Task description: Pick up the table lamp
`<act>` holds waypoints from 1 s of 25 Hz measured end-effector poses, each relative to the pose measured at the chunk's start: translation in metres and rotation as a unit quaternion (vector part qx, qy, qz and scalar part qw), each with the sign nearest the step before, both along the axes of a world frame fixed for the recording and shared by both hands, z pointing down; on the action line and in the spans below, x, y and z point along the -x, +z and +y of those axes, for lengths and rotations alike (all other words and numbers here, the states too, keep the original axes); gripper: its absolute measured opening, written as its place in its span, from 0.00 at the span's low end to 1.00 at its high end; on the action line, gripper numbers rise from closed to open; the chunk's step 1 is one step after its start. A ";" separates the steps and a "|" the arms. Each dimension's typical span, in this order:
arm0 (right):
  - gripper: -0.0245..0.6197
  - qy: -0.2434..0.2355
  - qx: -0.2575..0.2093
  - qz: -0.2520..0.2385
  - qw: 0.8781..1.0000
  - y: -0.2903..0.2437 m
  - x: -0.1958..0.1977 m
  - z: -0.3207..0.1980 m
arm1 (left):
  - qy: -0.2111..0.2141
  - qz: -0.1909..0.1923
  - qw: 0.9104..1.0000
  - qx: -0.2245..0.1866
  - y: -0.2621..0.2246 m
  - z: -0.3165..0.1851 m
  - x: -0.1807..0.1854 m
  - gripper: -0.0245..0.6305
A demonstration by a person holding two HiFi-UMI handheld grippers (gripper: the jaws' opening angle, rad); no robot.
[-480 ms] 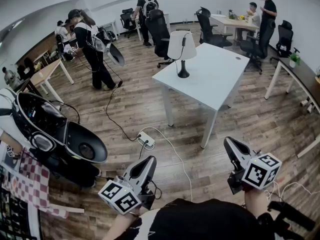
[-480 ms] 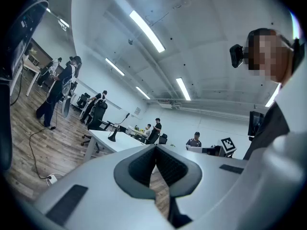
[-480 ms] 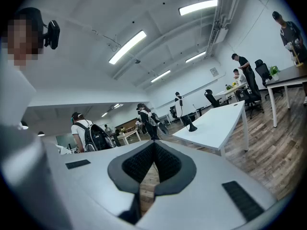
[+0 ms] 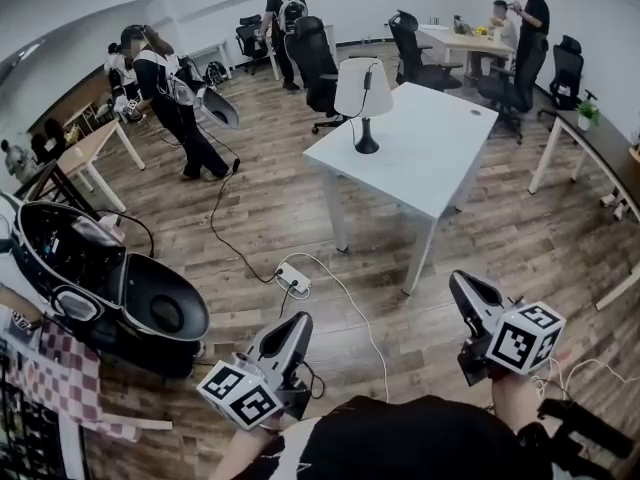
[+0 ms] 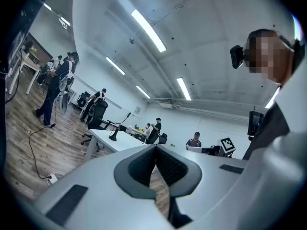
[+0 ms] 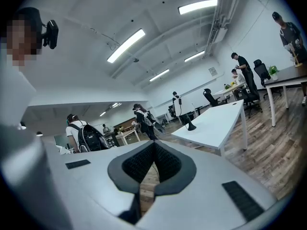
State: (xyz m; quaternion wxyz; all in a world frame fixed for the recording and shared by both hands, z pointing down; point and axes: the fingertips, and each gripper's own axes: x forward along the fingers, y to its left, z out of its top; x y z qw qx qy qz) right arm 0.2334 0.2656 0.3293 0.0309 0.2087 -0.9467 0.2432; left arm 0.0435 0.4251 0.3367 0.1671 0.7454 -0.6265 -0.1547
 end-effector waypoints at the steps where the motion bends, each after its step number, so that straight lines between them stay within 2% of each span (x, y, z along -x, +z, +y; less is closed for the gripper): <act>1: 0.05 0.001 0.001 0.001 1.000 0.000 0.001 0.000 | -0.001 0.000 1.000 0.000 0.000 0.002 0.002 0.06; 12: 0.05 0.015 -0.005 -0.001 1.000 0.015 0.050 -0.005 | 0.004 -0.015 1.000 0.008 0.009 -0.002 0.058 0.06; 18: 0.05 0.024 0.007 0.033 0.999 0.041 0.065 -0.002 | 0.010 -0.004 1.000 0.027 0.032 -0.006 0.075 0.06; 22: 0.05 0.017 -0.014 0.056 0.998 0.048 0.071 -0.011 | 0.009 0.000 0.999 0.036 0.039 -0.017 0.083 0.06; 25: 0.05 0.013 -0.013 0.055 0.998 0.052 0.083 -0.022 | 0.008 0.005 0.999 0.035 0.042 -0.025 0.090 0.06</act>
